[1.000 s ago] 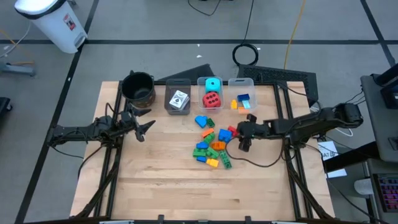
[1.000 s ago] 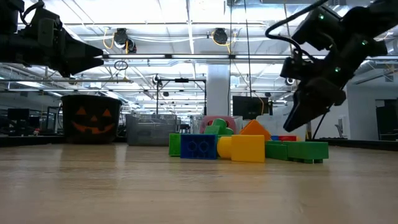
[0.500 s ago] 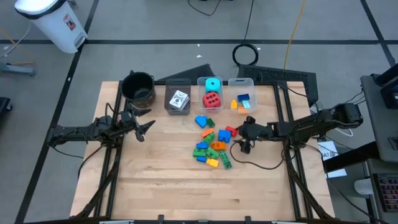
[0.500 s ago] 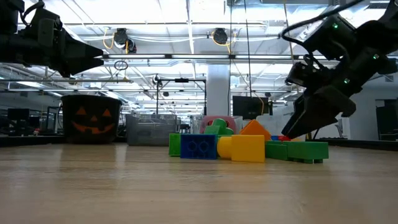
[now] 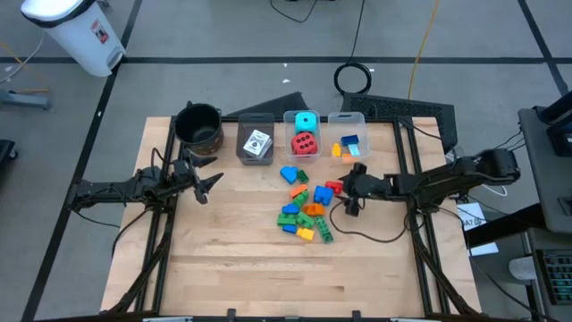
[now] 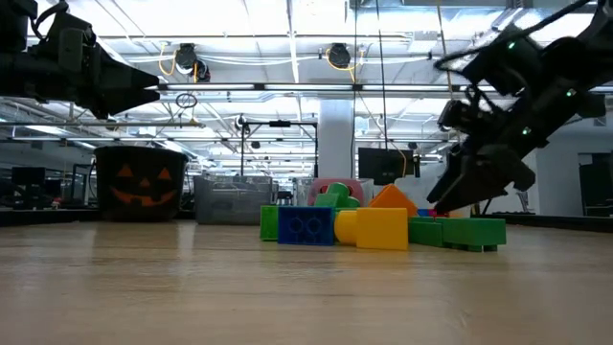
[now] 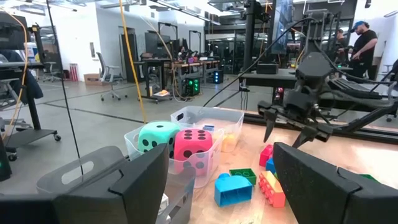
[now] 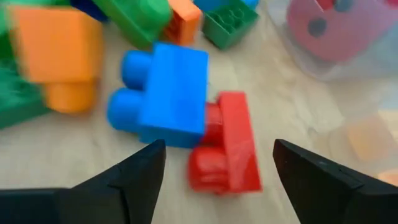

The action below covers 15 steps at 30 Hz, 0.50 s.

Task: Pick & Place Toys
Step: Put the red two stud game piece into the right transparent bin

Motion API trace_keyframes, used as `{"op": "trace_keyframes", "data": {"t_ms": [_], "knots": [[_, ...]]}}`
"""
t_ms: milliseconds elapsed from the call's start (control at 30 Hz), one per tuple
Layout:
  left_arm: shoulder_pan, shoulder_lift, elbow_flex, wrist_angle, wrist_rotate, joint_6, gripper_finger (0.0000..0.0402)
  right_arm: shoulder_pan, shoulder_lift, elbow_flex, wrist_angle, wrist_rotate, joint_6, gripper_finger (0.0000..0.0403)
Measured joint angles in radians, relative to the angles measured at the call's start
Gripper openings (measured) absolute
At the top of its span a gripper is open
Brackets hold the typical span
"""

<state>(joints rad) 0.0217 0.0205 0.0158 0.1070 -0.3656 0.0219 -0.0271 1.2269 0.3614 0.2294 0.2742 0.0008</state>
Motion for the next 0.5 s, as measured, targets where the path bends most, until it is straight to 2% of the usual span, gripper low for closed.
{"op": "trace_keyframes", "data": {"t_ms": [167,267,500], "knots": [[0.000,0.000,0.000,0.000,0.000,0.000,0.0292,-0.057,0.084,0.000,0.023,-0.094,0.033,0.0277],[0.000,0.000,0.000,0.000,0.000,0.000,0.0292,-0.066,0.139,0.000,0.080,-0.094,0.027,0.0270],[0.000,0.000,0.000,-0.001,-0.001,0.000,0.0292,-0.068,0.160,0.000,0.119,-0.137,0.007,0.0223]]}}
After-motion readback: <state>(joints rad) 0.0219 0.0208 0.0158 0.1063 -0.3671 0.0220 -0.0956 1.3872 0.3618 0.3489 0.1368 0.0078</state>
